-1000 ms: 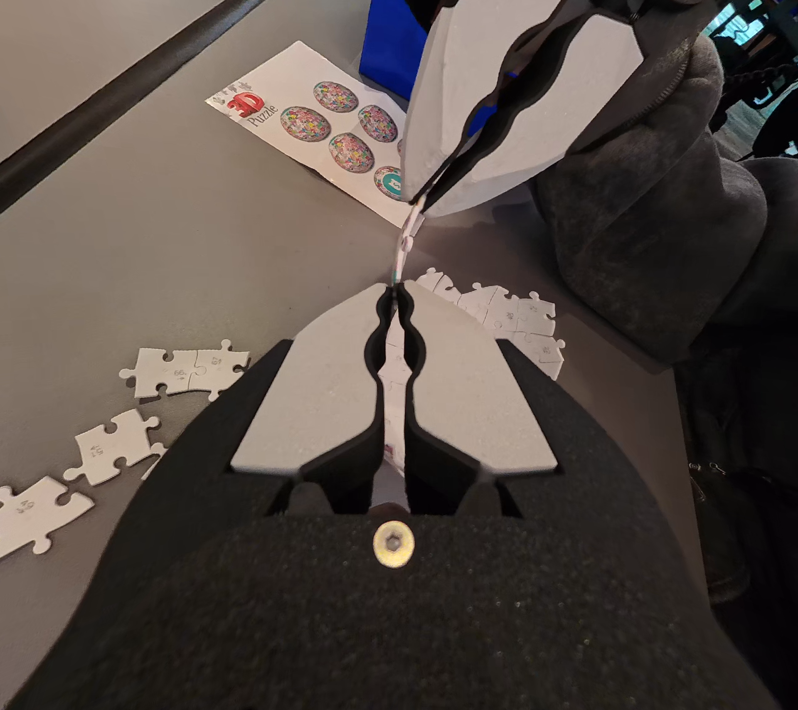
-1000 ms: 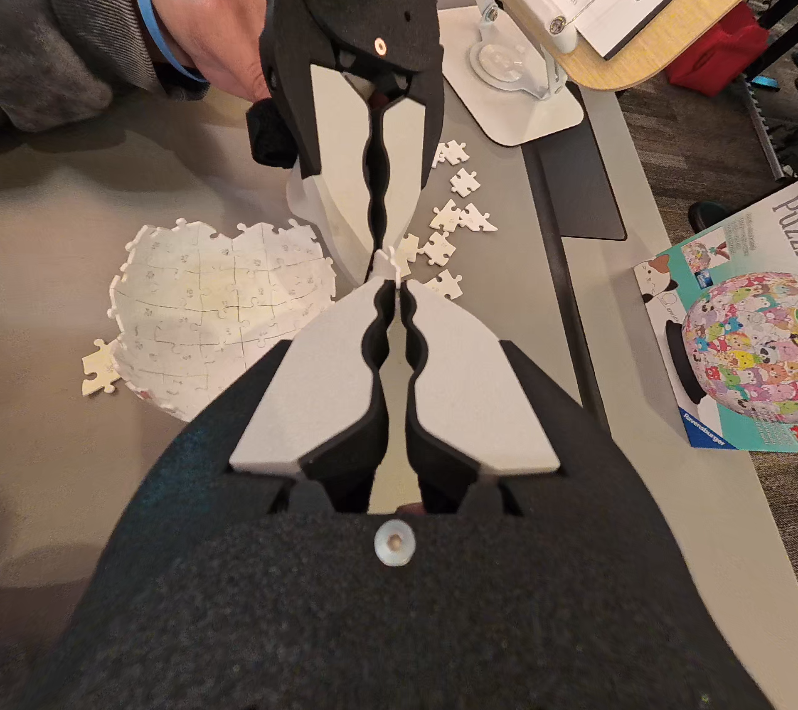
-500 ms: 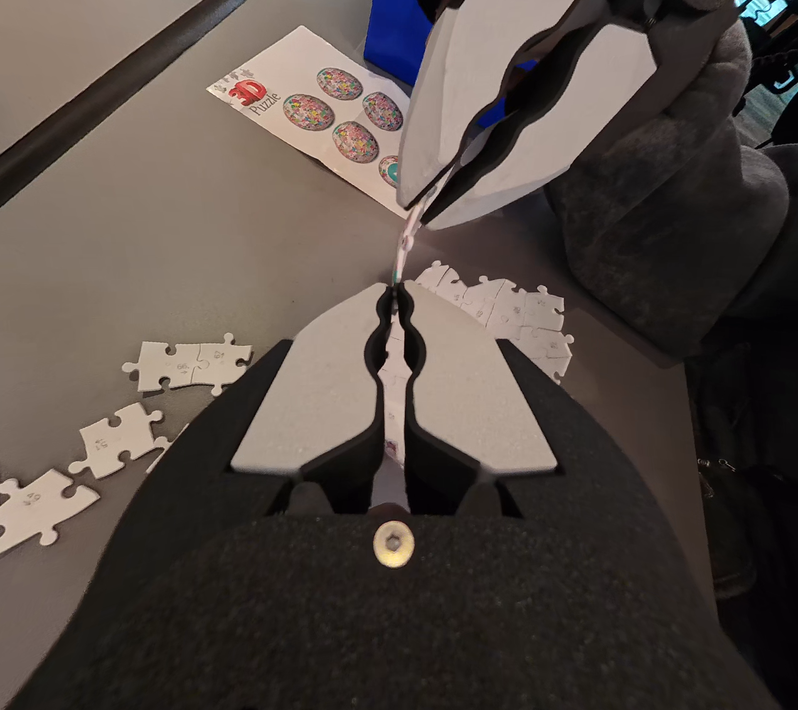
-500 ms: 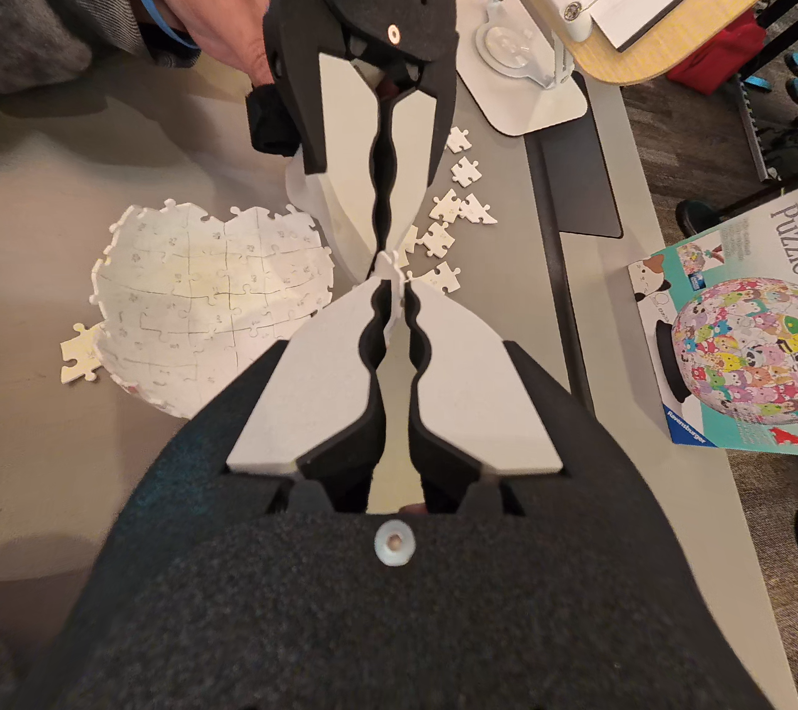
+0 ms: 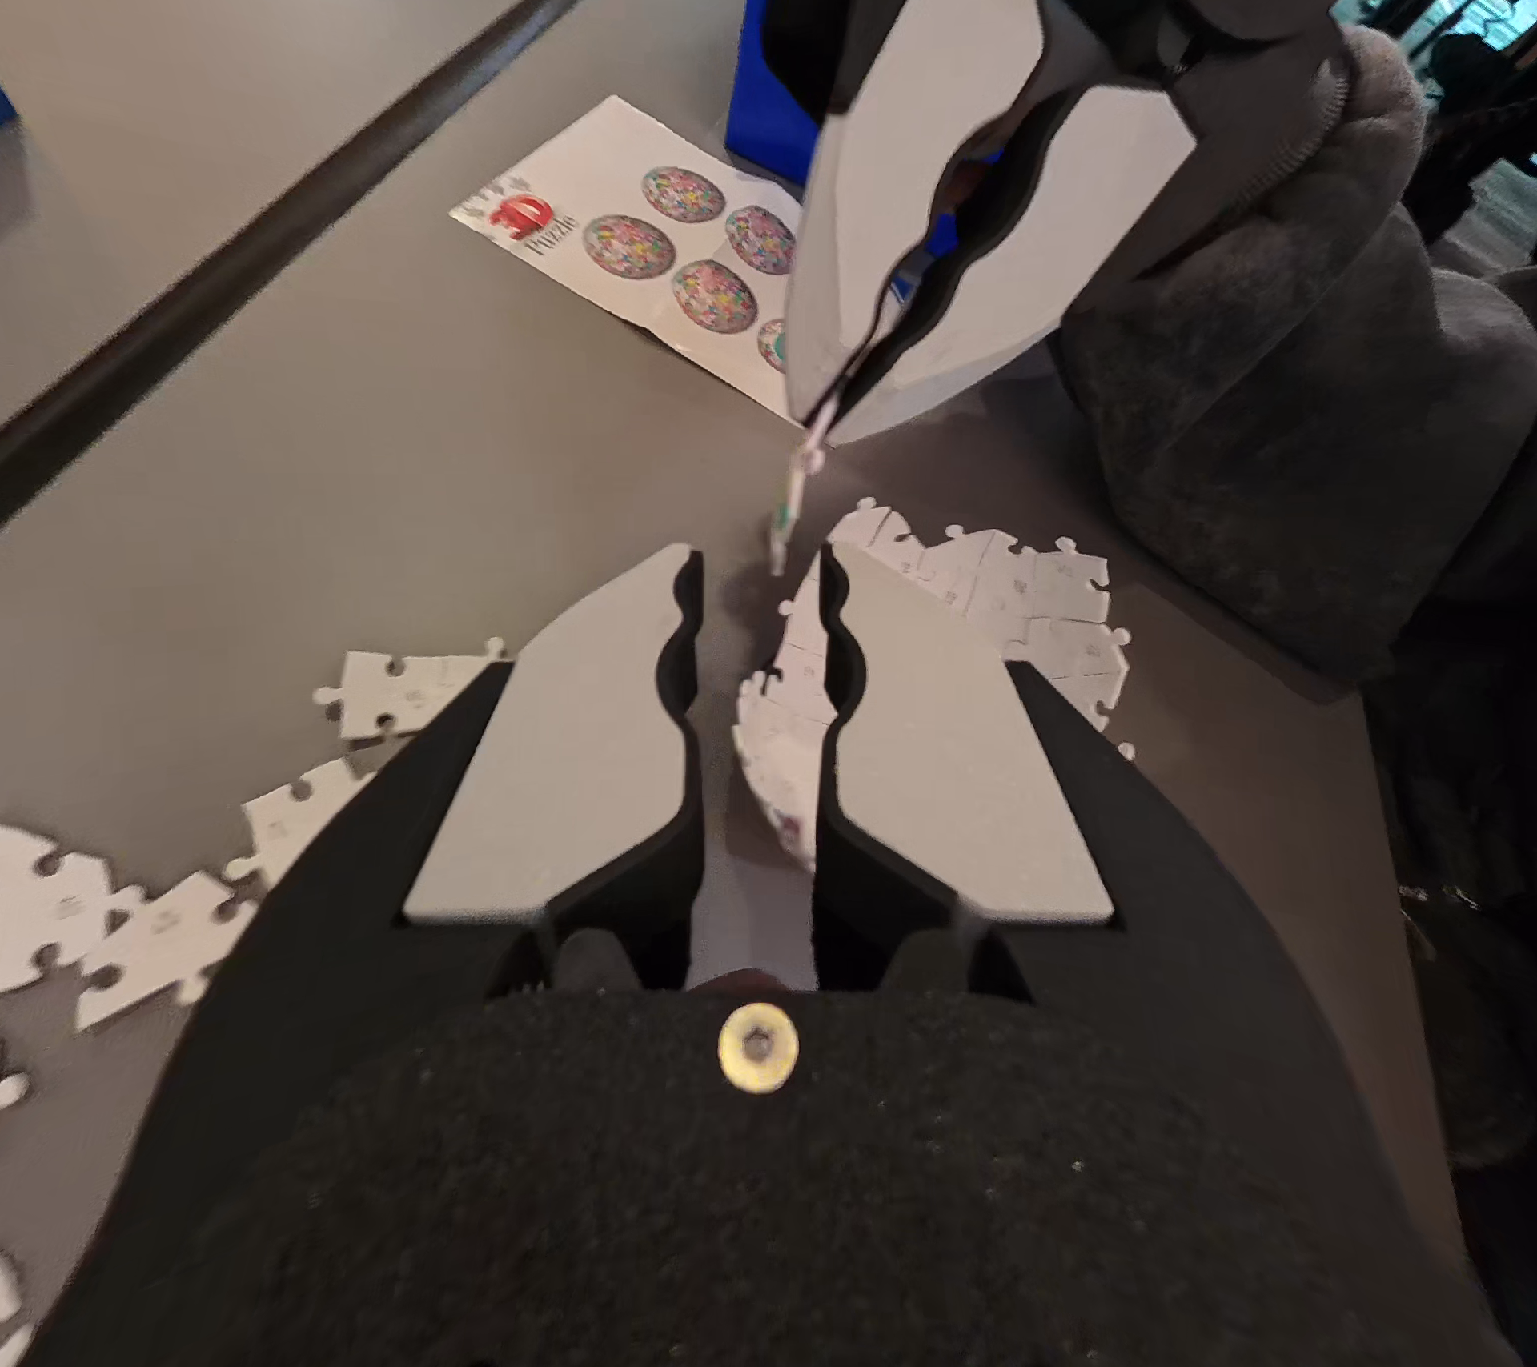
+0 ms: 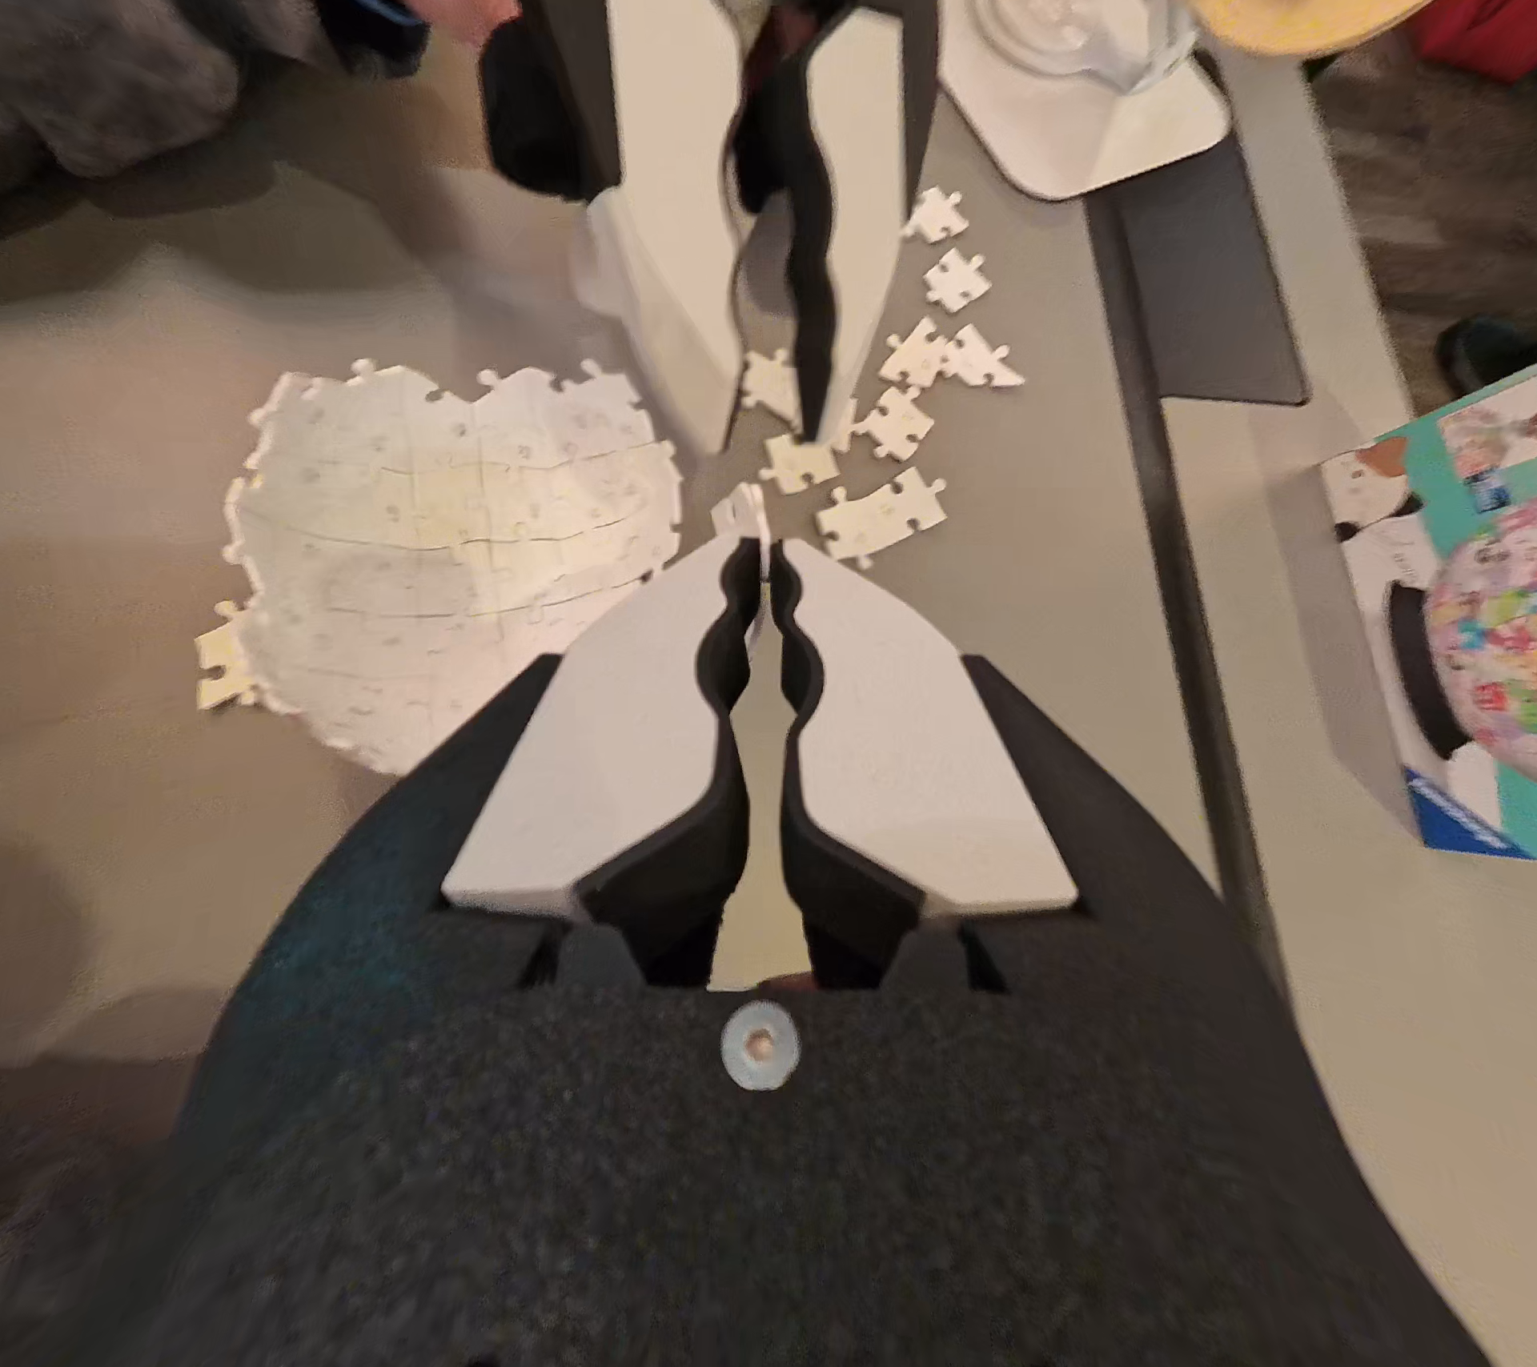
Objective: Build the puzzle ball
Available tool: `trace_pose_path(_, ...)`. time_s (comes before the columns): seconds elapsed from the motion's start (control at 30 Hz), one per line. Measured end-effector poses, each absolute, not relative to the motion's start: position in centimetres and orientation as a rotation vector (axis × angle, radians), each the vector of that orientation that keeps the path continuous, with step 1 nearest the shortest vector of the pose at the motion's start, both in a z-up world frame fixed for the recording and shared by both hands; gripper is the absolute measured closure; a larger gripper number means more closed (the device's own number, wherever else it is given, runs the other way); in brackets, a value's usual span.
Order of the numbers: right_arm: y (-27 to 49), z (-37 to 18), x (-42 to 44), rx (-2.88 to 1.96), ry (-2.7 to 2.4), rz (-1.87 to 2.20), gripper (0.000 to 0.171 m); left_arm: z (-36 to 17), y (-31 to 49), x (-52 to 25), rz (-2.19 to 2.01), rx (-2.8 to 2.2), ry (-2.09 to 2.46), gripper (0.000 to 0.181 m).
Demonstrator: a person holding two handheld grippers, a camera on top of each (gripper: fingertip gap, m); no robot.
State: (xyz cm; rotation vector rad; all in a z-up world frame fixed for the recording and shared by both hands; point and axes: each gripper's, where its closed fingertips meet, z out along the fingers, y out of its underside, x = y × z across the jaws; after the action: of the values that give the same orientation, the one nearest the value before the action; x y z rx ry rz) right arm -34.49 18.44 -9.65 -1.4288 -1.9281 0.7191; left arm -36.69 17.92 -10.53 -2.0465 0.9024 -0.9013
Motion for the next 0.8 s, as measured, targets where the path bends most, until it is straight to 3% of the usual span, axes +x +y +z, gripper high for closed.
trace_pose_path(0.3,16.6,-14.2,-34.7,-1.709,-2.084,0.775,0.169,-14.7,19.7,-42.5,-0.653,-2.060,0.619,0.158)
trace_pose_path(0.8,16.7,-16.3,-34.9,-1.957,-2.047,0.668,0.169,-19.1,21.0,-40.0,-0.594,-2.118,0.741,0.164)
